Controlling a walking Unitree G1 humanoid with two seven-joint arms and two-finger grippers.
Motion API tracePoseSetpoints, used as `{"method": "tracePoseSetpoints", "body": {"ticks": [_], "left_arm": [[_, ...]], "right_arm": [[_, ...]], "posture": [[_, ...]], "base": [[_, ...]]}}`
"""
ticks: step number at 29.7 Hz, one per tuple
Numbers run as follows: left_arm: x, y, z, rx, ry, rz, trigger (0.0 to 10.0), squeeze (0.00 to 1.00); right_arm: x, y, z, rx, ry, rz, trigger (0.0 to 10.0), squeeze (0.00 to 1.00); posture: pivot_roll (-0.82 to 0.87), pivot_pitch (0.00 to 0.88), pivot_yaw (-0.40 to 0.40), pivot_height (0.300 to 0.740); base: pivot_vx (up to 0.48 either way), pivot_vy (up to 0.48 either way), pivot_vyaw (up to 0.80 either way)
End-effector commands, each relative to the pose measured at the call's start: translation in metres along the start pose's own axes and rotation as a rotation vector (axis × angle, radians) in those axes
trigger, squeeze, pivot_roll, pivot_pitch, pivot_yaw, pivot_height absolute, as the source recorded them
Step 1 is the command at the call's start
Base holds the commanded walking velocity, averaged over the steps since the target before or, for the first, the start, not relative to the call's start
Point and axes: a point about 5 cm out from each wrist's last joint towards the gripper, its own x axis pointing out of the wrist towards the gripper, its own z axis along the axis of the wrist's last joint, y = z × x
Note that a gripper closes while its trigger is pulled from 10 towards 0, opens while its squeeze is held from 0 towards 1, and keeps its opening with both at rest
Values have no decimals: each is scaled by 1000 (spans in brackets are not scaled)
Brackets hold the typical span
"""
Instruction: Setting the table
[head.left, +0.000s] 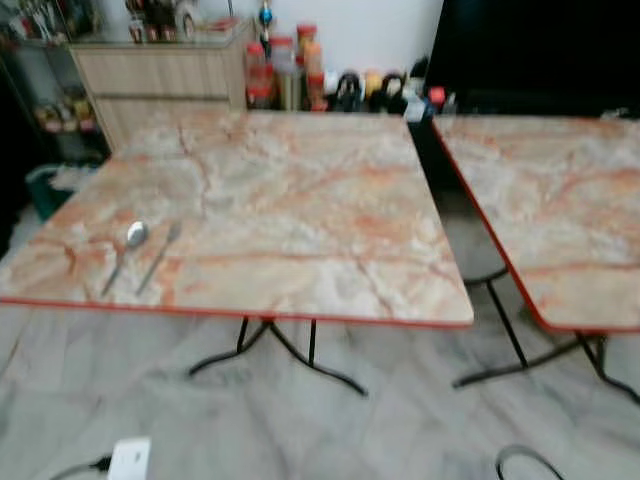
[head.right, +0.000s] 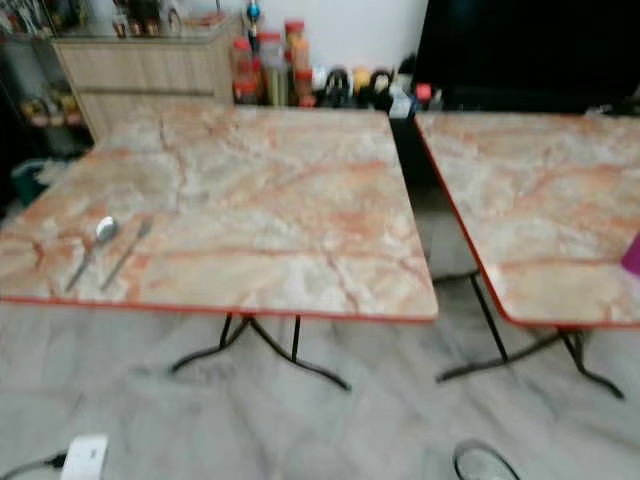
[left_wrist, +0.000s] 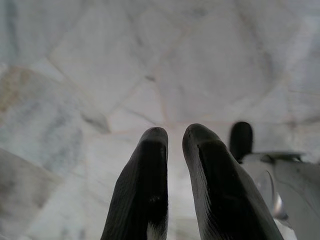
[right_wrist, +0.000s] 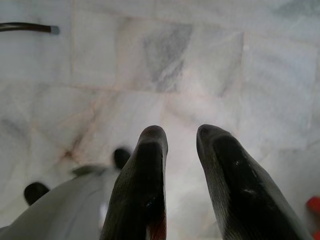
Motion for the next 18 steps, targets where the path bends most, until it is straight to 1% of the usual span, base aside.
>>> {"method": "tracePoseSetpoints", "body": {"ticks": [1,5,13,18], "left_arm": [[0,-5,1,13,4,-12,10000,0],[1,-4,2,7,0,-12,10000,0],[0,0,-2,-1,9,-5,10000,0],[0,-1,0,-4,9,-3,10000,0]], "right_arm": [[-1,-8,-3,2,10,-17,10000,0],[-1,-8,-2,8,9,-18,10000,0],[-1,-8,-1,14,7,-21,10000,0],[0,-8,-1,13,7,-22,10000,0]], "posture": [[4,53,-11,740],[9,64,-15,740],[13,82,-16,740],[15,87,-15,740]], "base": [[0,416,0],[0,416,0],[0,417,0],[0,417,0]]}}
